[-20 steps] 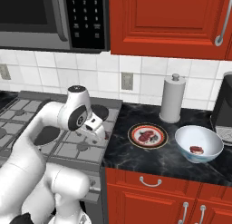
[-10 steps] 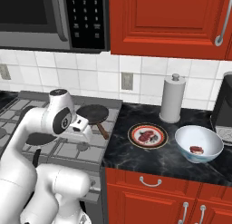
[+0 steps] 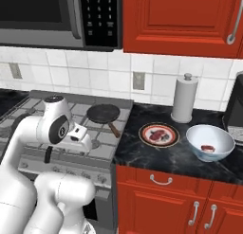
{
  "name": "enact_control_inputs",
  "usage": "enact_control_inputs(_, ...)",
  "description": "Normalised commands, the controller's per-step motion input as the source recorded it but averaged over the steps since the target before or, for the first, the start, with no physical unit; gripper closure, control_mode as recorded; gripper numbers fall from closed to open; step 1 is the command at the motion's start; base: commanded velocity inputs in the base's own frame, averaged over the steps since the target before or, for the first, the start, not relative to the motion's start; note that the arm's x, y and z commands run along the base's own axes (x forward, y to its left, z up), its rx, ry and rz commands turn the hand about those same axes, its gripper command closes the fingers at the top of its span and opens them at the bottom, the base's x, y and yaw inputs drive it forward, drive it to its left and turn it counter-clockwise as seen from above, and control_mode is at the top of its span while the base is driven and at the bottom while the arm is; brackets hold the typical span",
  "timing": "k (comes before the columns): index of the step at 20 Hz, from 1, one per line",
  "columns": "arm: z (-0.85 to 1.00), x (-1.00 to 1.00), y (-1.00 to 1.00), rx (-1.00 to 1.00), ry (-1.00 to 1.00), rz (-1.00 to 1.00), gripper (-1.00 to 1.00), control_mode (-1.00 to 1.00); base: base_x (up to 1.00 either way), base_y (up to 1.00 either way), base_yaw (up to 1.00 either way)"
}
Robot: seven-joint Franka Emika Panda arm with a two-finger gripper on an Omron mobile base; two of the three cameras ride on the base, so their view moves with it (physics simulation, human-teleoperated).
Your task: Place one of the steaks on the plate and the other in the bowl. Then place the bowl in the fridge.
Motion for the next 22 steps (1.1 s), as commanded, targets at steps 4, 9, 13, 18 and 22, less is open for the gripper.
enact_control_inputs(4,0.00,0.00,0.00,0.00,0.00,0.00,-1.00,1.00,-0.01,0.40,0.45)
enact_control_inputs(9,0.00,0.00,0.00,0.00,0.00,0.00,-1.00,1.00,-0.23,0.39,0.69)
enact_control_inputs(13,0.00,0.00,0.00,0.00,0.00,0.00,-1.00,1.00,-0.53,0.38,0.61)
enact_control_inputs(18,0.00,0.00,0.00,0.00,0.00,0.00,-1.00,1.00,0.02,0.35,0.65)
enact_control_inputs(22,0.00,0.00,0.00,0.00,0.00,0.00,-1.00,1.00,0.17,0.26,0.70)
